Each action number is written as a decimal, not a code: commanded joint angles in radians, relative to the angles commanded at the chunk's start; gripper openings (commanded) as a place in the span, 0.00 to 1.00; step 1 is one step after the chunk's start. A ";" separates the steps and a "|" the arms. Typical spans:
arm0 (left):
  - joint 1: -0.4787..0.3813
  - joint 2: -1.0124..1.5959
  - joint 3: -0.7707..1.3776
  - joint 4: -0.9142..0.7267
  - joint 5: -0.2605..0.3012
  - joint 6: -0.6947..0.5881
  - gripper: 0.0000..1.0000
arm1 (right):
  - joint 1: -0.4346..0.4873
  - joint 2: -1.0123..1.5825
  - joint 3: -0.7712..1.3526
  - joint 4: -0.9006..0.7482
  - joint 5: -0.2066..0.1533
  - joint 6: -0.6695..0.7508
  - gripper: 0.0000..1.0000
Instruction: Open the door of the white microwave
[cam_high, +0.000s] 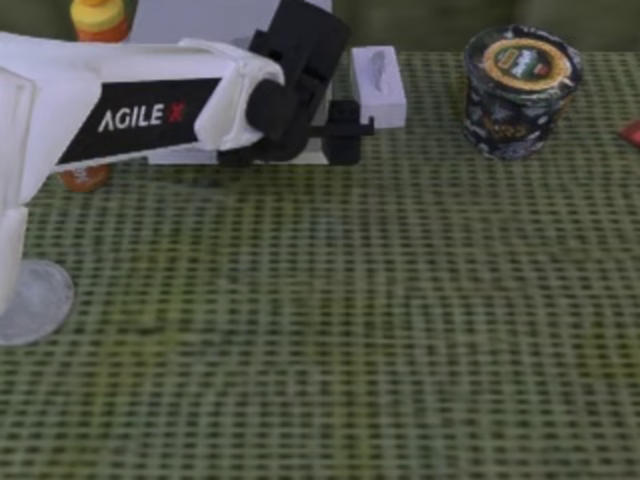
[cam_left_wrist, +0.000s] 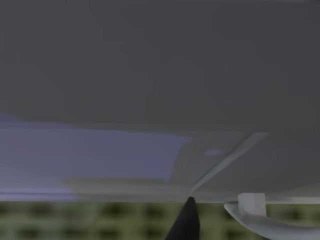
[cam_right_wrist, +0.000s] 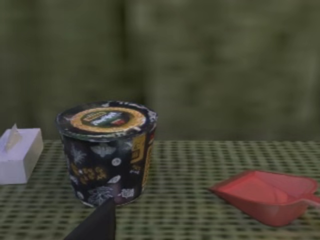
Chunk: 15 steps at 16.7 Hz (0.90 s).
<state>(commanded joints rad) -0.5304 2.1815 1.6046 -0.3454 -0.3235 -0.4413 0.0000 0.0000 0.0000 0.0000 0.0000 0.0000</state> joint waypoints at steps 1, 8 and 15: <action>0.000 0.000 0.000 0.000 0.000 0.000 0.25 | 0.000 0.000 0.000 0.000 0.000 0.000 1.00; 0.000 0.000 0.000 0.000 0.000 0.000 0.00 | 0.000 0.000 0.000 0.000 0.000 0.000 1.00; -0.033 -0.038 -0.068 0.002 0.005 -0.007 0.00 | 0.000 0.000 0.000 0.000 0.000 0.000 1.00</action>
<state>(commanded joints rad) -0.5638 2.1431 1.5362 -0.3438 -0.3185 -0.4483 0.0000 0.0000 0.0000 0.0000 0.0000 0.0000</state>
